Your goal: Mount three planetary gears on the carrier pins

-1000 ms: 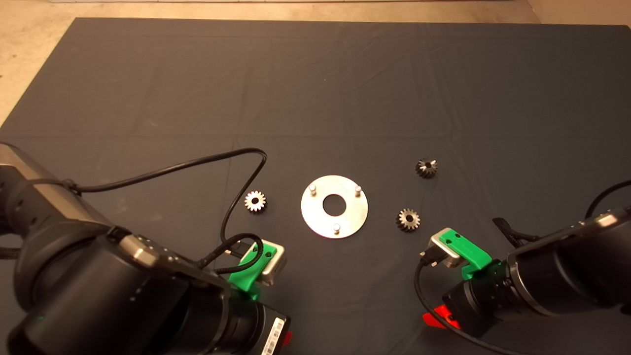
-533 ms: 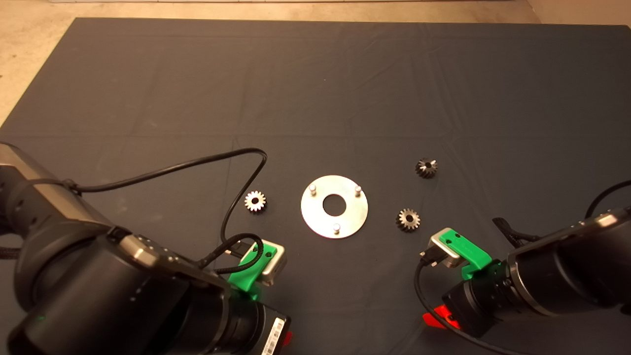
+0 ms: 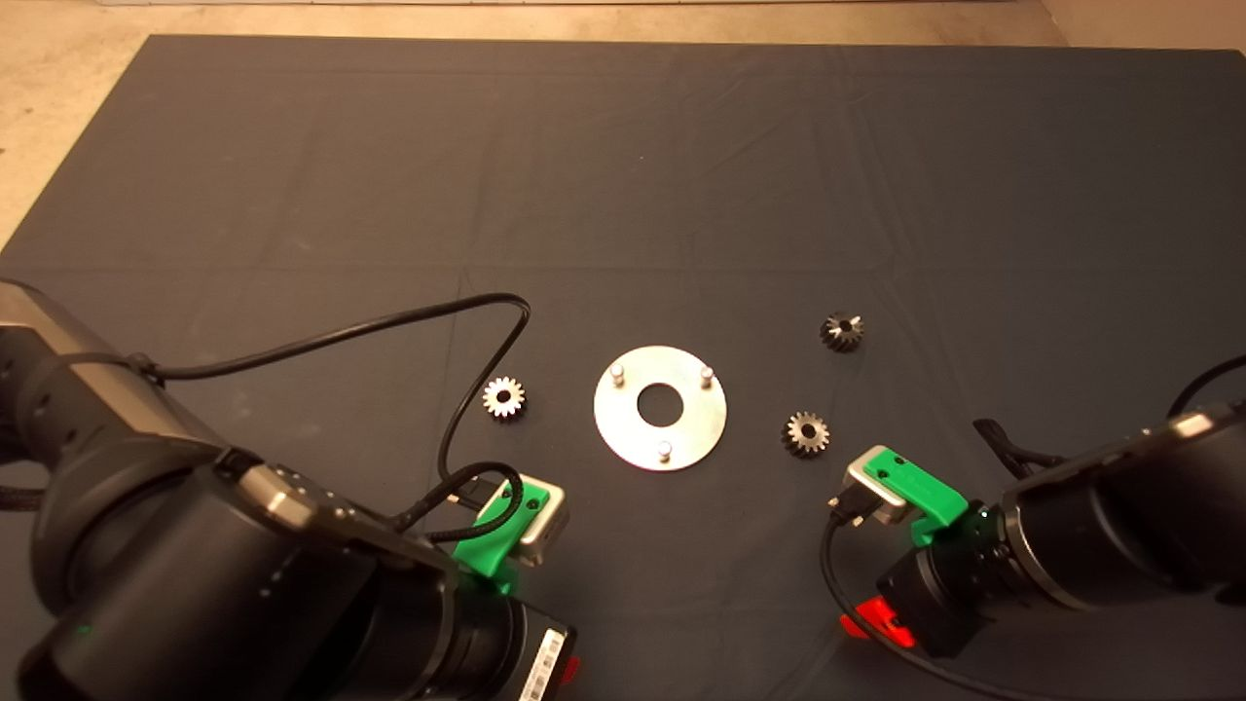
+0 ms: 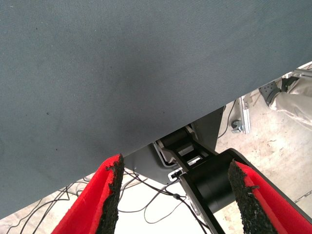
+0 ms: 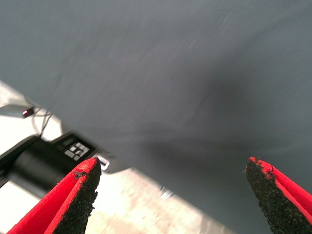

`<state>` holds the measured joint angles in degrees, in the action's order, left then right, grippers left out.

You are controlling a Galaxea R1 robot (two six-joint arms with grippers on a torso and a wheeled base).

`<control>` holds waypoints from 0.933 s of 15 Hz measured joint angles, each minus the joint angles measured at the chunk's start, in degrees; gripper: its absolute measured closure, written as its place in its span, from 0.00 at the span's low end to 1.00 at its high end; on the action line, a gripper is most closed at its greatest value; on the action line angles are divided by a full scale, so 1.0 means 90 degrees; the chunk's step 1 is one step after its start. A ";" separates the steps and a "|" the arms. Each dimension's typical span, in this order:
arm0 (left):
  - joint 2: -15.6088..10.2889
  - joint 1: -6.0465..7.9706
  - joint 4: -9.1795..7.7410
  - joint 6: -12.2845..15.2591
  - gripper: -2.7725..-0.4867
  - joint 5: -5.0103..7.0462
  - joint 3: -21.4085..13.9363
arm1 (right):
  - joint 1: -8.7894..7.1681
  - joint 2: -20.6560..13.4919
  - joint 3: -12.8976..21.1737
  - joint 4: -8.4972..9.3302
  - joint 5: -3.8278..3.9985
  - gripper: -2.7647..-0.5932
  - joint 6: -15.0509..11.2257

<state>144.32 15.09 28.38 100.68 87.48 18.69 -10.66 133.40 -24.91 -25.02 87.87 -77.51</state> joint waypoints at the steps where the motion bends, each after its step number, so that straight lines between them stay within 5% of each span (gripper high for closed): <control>1: 0.0002 0.0000 0.0000 0.0000 0.57 0.0000 0.0000 | -0.0077 -0.0008 -0.0149 0.0005 0.0003 0.26 0.0170; 8: 0.0018 0.0000 0.0000 0.0000 0.57 0.0000 0.0000 | -0.0519 0.0016 -0.1284 0.0066 -0.0003 0.26 0.1073; 14: 0.0015 0.0000 0.0001 0.0000 0.57 0.0003 0.0000 | -0.0545 0.0313 -0.1958 0.0069 0.0000 0.26 0.1446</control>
<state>144.46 15.09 28.39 100.68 87.50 18.69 -15.57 136.22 -42.53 -24.39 87.87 -64.50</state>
